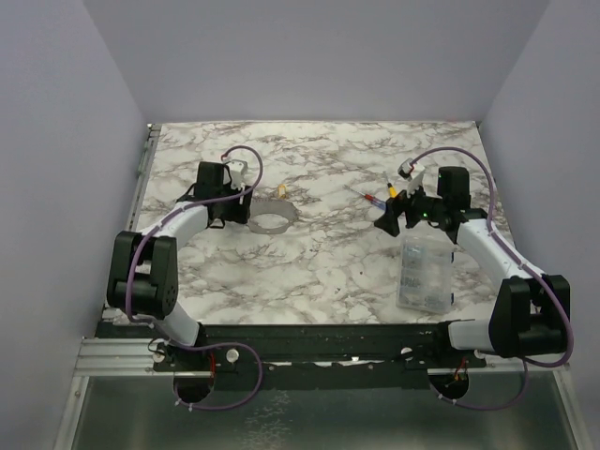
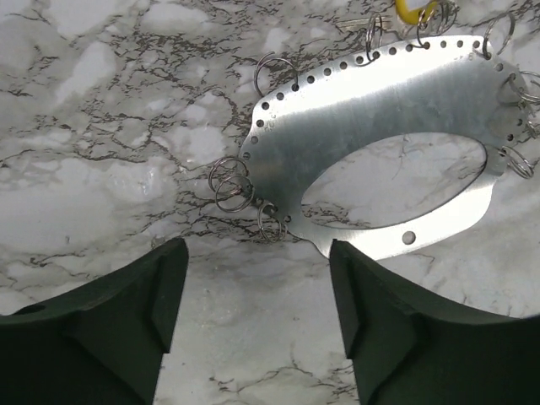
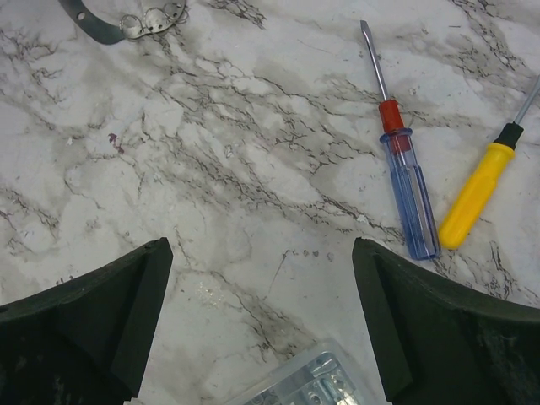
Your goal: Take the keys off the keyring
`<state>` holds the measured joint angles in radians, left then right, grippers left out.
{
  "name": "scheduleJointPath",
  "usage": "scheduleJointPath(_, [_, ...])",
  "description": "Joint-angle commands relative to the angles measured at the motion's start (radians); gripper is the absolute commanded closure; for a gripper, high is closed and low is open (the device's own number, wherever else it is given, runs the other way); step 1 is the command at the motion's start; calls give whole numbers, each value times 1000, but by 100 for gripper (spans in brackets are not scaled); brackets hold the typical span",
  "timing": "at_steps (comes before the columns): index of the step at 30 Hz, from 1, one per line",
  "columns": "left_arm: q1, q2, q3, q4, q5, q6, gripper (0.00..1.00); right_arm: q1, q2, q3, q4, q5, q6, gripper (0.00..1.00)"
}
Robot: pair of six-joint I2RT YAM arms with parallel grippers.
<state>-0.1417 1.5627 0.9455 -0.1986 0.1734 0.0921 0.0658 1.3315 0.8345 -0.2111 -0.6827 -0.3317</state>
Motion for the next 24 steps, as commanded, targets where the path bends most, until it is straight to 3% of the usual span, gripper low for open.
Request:
scheduleJointPath(1, [-3, 122, 43, 44, 40, -73, 35, 5, 18, -6, 12, -32, 8, 0])
scheduleJointPath(13, [-3, 244, 21, 128, 92, -157, 62, 25, 27, -10, 24, -28, 4, 0])
scheduleJointPath(20, [-4, 172, -9, 126, 81, -173, 63, 64, 48, 3, 28, -9, -8, 0])
scheduleJointPath(24, [-5, 131, -28, 118, 64, -188, 69, 92, 54, 15, 29, 11, -21, 0])
